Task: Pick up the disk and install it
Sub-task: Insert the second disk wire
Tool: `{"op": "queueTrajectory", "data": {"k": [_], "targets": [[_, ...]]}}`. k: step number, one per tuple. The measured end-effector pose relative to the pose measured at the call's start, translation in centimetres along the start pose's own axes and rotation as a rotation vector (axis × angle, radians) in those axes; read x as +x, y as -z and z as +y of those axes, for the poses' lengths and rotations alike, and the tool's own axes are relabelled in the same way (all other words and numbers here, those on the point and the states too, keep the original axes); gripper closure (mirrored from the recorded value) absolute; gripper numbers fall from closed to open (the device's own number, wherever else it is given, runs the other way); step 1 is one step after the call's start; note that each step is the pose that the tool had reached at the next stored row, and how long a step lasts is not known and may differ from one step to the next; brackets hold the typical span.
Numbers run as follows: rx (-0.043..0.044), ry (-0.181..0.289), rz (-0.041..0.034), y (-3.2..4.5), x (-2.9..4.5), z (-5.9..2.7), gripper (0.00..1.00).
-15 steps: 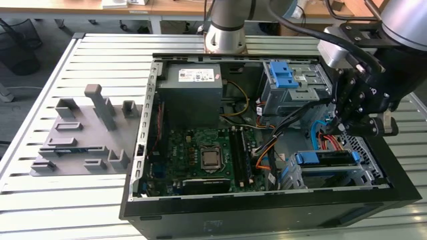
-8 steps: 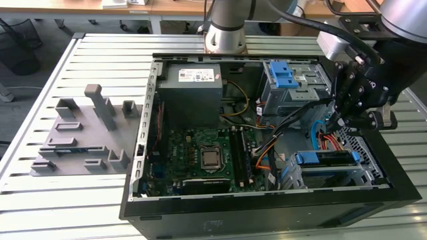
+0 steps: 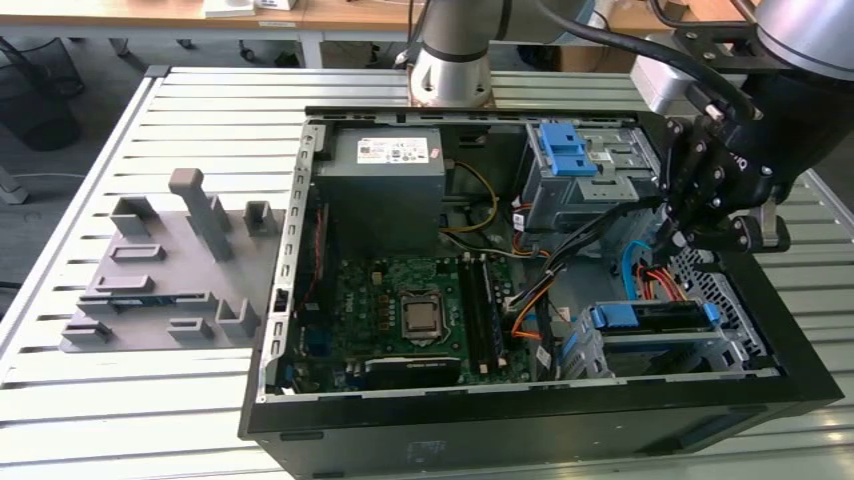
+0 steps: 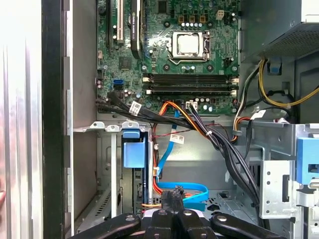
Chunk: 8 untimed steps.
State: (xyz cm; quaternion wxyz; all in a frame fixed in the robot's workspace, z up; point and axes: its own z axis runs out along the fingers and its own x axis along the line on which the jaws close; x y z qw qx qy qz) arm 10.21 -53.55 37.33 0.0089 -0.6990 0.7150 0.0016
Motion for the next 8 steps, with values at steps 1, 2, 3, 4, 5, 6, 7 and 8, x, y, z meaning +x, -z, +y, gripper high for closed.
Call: {"op": "queueTrajectory", "data": {"k": [1, 2, 3, 4, 5, 6, 7, 8], "targets": [[0.0000, 0.000, 0.0000, 0.00, 0.00, 0.00, 0.89], [0.0000, 0.000, 0.0000, 0.00, -0.01, 0.00, 0.89], [0.0000, 0.000, 0.0000, -0.01, -0.04, 0.00, 0.89], [0.0000, 0.000, 0.0000, -0.01, -0.08, 0.00, 0.83], [-0.0002, 0.000, 0.0001, -0.01, -0.14, 0.00, 0.83], [-0.0003, 0.000, 0.0001, -0.02, -0.20, 0.00, 0.83], [-0.0005, 0.000, 0.0001, -0.03, -0.26, 0.00, 0.83], [-0.0009, 0.000, 0.0001, -0.05, -0.32, 0.00, 0.83]]}}
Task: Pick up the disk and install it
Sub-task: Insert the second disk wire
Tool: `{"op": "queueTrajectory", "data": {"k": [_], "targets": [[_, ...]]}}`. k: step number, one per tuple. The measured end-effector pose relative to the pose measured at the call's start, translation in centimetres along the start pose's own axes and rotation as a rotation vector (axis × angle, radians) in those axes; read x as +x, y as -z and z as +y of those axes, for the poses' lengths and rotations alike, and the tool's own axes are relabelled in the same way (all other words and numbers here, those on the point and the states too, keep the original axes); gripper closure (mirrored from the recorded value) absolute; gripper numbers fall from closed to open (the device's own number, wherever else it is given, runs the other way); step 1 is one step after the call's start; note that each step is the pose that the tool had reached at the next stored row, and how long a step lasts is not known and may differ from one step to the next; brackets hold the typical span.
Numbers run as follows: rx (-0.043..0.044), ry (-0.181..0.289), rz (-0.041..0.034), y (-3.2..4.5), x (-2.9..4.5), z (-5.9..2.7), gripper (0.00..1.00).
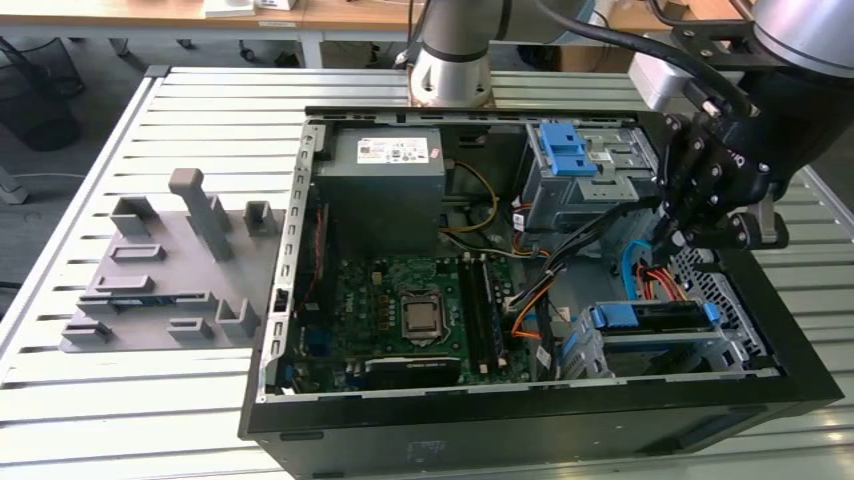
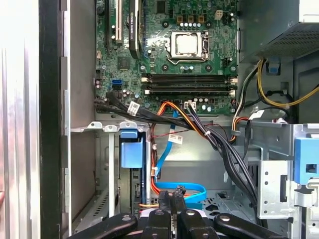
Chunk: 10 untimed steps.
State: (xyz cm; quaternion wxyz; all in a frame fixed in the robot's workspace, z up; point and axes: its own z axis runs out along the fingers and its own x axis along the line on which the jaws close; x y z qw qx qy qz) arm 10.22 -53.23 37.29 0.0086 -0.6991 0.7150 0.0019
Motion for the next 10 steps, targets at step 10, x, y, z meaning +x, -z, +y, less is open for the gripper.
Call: {"op": "queueTrajectory", "data": {"k": [10], "targets": [[-0.0110, 0.000, 0.0004, -0.37, -0.37, -0.10, 0.75]]}}
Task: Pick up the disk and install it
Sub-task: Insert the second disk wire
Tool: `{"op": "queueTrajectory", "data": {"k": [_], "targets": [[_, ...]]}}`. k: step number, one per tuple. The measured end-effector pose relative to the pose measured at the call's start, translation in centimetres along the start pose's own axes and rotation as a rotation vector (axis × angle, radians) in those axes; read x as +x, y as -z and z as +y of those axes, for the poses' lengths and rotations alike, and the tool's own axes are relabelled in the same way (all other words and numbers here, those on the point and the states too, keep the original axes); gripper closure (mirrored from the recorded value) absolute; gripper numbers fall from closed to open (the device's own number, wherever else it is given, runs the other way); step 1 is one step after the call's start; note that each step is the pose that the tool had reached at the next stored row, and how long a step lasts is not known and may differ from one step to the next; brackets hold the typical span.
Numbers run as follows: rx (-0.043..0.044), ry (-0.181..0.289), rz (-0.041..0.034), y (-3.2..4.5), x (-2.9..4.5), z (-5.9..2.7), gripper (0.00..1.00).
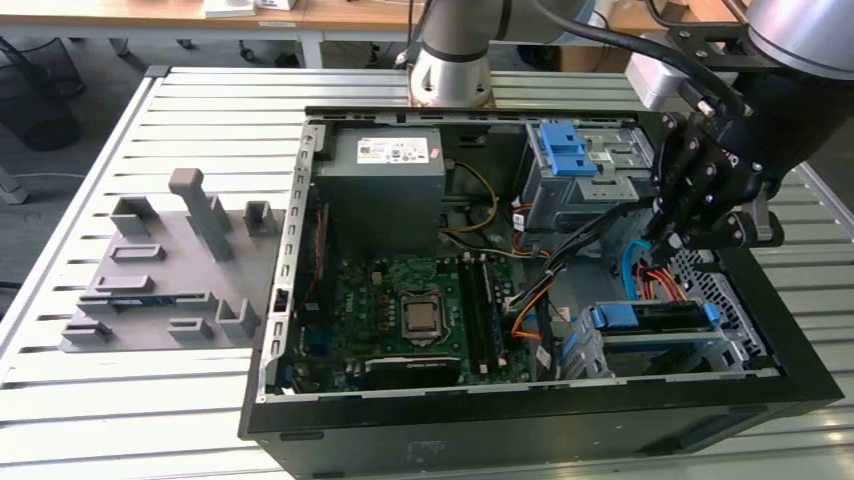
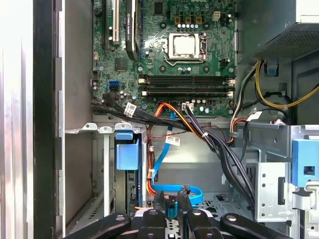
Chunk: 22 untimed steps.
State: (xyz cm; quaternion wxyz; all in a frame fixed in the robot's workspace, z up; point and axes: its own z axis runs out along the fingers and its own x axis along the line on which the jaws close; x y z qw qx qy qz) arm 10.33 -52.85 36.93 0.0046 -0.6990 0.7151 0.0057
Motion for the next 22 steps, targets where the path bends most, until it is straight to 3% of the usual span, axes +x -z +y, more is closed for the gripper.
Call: {"op": "queueTrajectory", "data": {"k": [12, 14, 15, 22], "targets": [[-0.0015, 0.000, 0.0024, -0.79, 0.01, -0.05, 0.75], [-0.0015, 0.000, 0.0030, -0.88, 0.01, -0.05, 0.77], [-0.0015, 0.000, 0.0031, -0.92, 0.01, -0.05, 0.83], [-0.0015, 0.000, 0.0030, -1.12, 0.02, -0.05, 0.84]]}}
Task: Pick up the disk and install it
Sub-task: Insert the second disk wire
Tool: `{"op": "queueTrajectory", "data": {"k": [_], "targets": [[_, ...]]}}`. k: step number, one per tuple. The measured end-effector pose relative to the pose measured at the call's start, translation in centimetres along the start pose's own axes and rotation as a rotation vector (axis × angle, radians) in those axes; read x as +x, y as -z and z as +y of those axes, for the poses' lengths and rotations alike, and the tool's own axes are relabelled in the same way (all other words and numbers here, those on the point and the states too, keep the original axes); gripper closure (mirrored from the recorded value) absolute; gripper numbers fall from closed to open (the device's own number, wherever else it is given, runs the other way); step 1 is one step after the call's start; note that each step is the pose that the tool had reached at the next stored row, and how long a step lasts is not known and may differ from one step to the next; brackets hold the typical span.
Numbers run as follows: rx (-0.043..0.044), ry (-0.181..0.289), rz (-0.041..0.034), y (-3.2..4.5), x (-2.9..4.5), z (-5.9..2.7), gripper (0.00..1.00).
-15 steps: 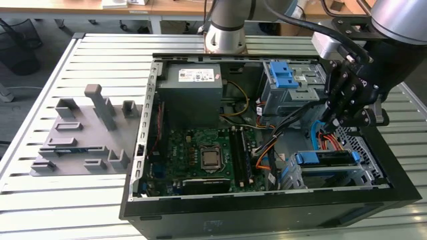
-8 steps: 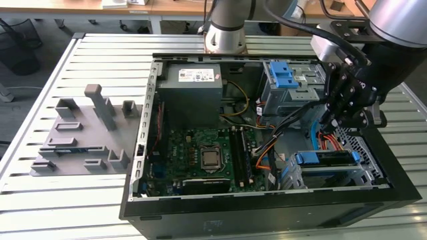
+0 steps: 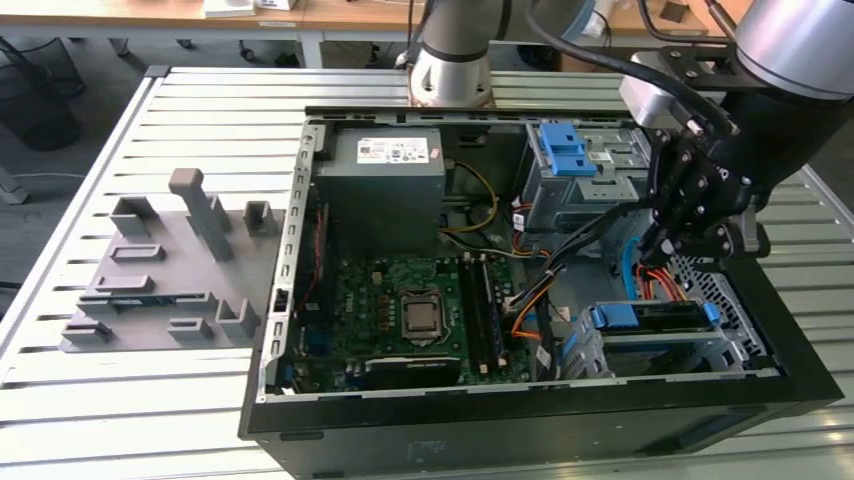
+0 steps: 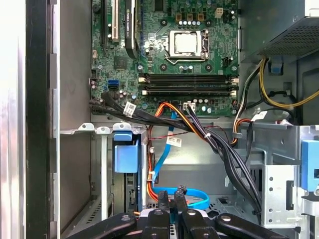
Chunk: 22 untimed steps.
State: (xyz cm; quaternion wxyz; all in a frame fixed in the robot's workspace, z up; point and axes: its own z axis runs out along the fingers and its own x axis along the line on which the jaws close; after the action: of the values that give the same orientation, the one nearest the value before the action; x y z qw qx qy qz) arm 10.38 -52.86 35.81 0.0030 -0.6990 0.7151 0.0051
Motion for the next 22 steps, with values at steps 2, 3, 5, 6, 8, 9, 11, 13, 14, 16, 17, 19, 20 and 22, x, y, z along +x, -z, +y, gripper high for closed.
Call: {"op": "queueTrajectory", "data": {"k": [2, 3, 5, 6, 8, 9, 11, 13, 14, 16, 17, 19, 20, 22], "targets": [[0.0000, 0.000, -0.0015, -0.03, 0.13, 0.00, 0.84], [0.0000, 0.000, -0.0027, -0.03, 0.24, -0.01, 0.84], [-0.0001, 0.000, -0.0052, -0.07, 0.51, -0.01, 0.84], [-0.0002, 0.000, -0.0056, -0.09, 0.63, -0.01, 0.84], [-0.0001, 0.001, -0.0061, -0.15, 0.80, -0.01, 0.84], [-0.0001, 0.001, -0.0062, -0.17, 0.81, -0.01, 0.84], [-0.0002, 0.001, -0.0060, -0.17, 0.81, -0.01, 0.84], [-0.0001, 0.001, -0.0059, -0.17, 0.81, -0.01, 0.84], [-0.0002, 0.001, -0.0060, -0.17, 0.81, -0.01, 0.84], [-0.0001, 0.001, -0.0059, -0.17, 0.81, -0.01, 0.84], [-0.0001, 0.001, -0.0060, -0.19, 0.82, -0.01, 0.84], [-0.0001, 0.001, -0.0061, -0.26, 0.89, -0.01, 0.84], [-0.0002, 0.001, -0.0060, -0.31, 0.94, -0.01, 0.84], [-0.0002, 0.001, -0.0059, -0.44, 1.07, -0.01, 0.84]]}}
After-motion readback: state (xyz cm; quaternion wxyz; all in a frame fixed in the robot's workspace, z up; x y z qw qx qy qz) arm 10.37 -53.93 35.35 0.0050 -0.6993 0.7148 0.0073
